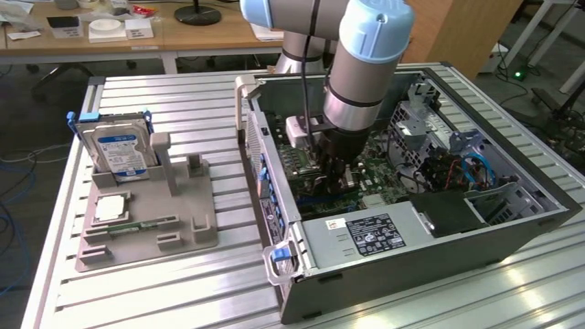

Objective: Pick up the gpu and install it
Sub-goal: 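Insert the gpu into the slot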

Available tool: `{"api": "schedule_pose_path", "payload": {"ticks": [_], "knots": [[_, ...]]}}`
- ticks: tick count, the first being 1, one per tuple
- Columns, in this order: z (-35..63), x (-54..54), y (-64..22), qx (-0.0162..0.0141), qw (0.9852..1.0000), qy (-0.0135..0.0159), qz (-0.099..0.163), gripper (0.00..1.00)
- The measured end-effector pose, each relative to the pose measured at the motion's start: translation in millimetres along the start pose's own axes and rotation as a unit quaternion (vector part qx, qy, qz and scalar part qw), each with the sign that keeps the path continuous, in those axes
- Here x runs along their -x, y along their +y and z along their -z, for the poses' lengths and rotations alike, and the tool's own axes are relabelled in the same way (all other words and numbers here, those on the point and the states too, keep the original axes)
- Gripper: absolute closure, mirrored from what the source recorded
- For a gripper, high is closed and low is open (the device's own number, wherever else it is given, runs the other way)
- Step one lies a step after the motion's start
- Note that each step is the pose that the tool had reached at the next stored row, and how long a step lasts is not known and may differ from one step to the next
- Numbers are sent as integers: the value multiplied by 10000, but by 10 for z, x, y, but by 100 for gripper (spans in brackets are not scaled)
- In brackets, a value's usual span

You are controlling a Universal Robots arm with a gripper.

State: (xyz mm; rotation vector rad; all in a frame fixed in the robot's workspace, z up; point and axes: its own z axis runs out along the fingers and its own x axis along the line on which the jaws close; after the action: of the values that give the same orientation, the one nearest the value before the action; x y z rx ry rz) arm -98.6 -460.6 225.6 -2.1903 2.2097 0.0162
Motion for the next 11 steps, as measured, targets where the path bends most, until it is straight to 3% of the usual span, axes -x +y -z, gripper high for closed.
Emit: {"api": "schedule_pose_path", "payload": {"ticks": [11], "knots": [[2, 24, 6, 1, 10000, 4, 1, 73]]}}
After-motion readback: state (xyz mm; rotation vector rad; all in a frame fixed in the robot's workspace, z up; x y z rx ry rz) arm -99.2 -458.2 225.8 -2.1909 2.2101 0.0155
